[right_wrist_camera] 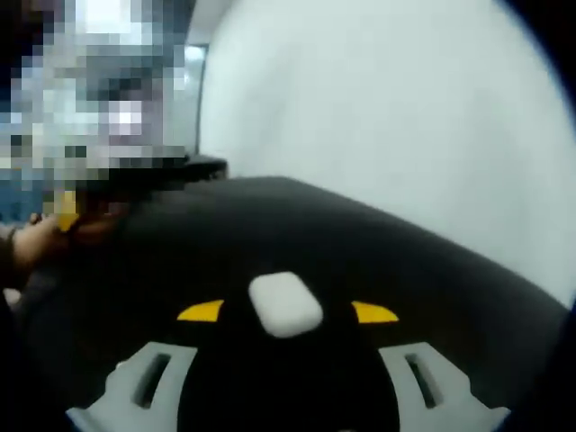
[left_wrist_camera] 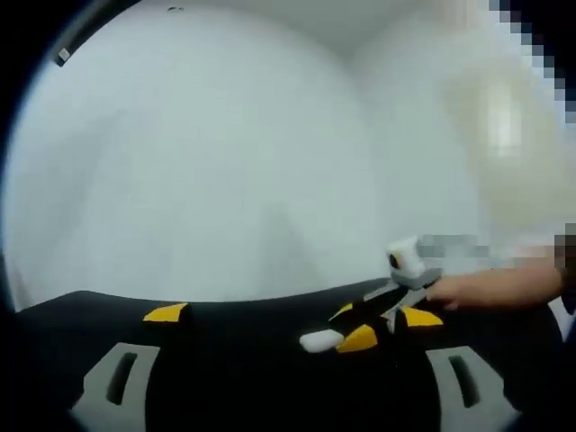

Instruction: Pick up three earphones and place each one into its charging case using tactile feedback, ensure that each earphone is properly inserted and securely positioned inside the case.

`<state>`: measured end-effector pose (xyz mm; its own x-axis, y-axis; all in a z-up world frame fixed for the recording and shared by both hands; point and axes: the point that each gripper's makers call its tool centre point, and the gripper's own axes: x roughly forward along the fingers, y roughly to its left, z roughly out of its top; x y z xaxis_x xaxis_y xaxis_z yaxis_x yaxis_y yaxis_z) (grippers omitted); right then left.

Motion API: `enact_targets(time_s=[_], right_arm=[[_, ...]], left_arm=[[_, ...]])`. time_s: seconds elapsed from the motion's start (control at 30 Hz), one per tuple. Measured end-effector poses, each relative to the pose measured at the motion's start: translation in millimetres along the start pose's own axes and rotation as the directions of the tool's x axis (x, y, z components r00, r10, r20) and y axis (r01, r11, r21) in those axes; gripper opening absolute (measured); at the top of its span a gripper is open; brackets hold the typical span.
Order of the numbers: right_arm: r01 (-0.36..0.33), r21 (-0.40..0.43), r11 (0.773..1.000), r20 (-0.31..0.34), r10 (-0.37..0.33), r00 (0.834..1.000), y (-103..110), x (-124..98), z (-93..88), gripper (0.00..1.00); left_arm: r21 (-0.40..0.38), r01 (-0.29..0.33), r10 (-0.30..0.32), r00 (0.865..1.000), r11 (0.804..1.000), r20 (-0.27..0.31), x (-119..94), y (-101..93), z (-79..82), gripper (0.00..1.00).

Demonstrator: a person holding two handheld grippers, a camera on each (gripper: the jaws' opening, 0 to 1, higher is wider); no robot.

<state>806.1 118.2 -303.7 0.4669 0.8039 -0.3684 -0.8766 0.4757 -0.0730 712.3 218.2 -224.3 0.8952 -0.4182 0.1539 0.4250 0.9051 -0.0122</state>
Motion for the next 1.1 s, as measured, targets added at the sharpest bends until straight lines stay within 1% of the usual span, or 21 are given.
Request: enact_targets(time_s=[0.1, 0.17, 0.3, 0.33, 0.4, 0.43, 0.73, 0.8, 0.83, 0.87, 0.9, 0.93, 1.03, 1.1], right_arm=[[-0.005, -0.008, 1.000, -0.015, 0.005, 1.000, 1.4, 6.5, -1.6, 0.54], [-0.009, -0.007, 1.000, -0.028, 0.009, 1.000, -2.1, 11.8, -3.9, 0.54], [-0.011, 0.010, 1.000, -0.054, 0.011, 0.999, -7.3, 17.4, -12.2, 0.54], [-0.016, 0.029, 0.999, -0.040, 0.017, 0.999, -7.8, 17.2, -11.1, 0.54], [-0.015, 0.038, 0.999, -0.036, 0.016, 0.999, -10.4, 18.0, -10.8, 0.53], [-0.014, 0.036, 0.999, -0.034, 0.015, 0.999, -7.8, 17.4, -10.8, 0.53], [-0.016, 0.022, 1.000, -0.029, 0.016, 0.999, -11.5, 21.0, -10.3, 0.53], [-0.023, 0.007, 1.000, -0.022, 0.023, 0.999, -9.9, 21.4, -9.8, 0.50], [-0.034, -0.004, 0.999, -0.017, 0.034, 0.999, -7.9, 22.0, -9.1, 0.45], [-0.056, -0.029, 0.998, -0.011, 0.055, 0.998, -1.4, 21.9, -8.3, 0.39], [-0.051, -0.025, 0.998, -0.010, 0.051, 0.999, 2.8, 22.1, -8.3, 0.37], [-0.037, -0.055, 0.998, -0.009, 0.037, 0.999, 2.6, 22.4, -7.8, 0.36], [-0.032, -0.035, 0.999, -0.021, 0.032, 0.999, 4.4, 20.8, -9.0, 0.35], [-0.022, -0.044, 0.999, -0.026, 0.021, 0.999, 5.4, 20.6, -8.4, 0.34]], left_arm=[[0.009, 0.003, -0.003, 1.000, 1.000, -0.005, 0.6, -1.4, -0.9, 0.88], [0.010, 0.003, -0.003, 1.000, 1.000, -0.012, 0.5, -1.5, -2.0, 0.87], [0.005, 0.003, -0.003, 1.000, 1.000, -0.007, -0.7, -1.7, -0.5, 0.87], [0.005, 0.002, -0.002, 1.000, 1.000, -0.006, -0.8, -1.4, -0.3, 0.87], [0.001, 0.006, -0.006, 1.000, 1.000, -0.008, -0.7, -2.1, -0.7, 0.87], [0.000, 0.008, -0.008, 1.000, 1.000, -0.009, -0.7, -2.9, -0.9, 0.87], [0.012, 0.027, -0.027, 0.999, 1.000, -0.023, 0.2, -7.6, -3.1, 0.85], [0.013, 0.027, -0.027, 0.999, 1.000, -0.024, 0.4, -7.3, -3.6, 0.85], [0.014, 0.027, -0.026, 0.999, 1.000, -0.027, 0.4, -7.1, -4.1, 0.84], [0.014, 0.026, -0.025, 0.999, 1.000, -0.029, 0.7, -6.6, -4.5, 0.84], [0.015, 0.025, -0.024, 0.999, 1.000, -0.029, 0.6, -6.4, -4.6, 0.84], [0.017, 0.024, -0.024, 0.999, 1.000, -0.030, 0.8, -5.9, -4.9, 0.84], [0.015, 0.021, -0.021, 0.999, 1.000, -0.031, 1.1, -4.5, -5.6, 0.83], [0.017, 0.021, -0.020, 0.999, 1.000, -0.031, 1.0, -4.1, -5.6, 0.83]])
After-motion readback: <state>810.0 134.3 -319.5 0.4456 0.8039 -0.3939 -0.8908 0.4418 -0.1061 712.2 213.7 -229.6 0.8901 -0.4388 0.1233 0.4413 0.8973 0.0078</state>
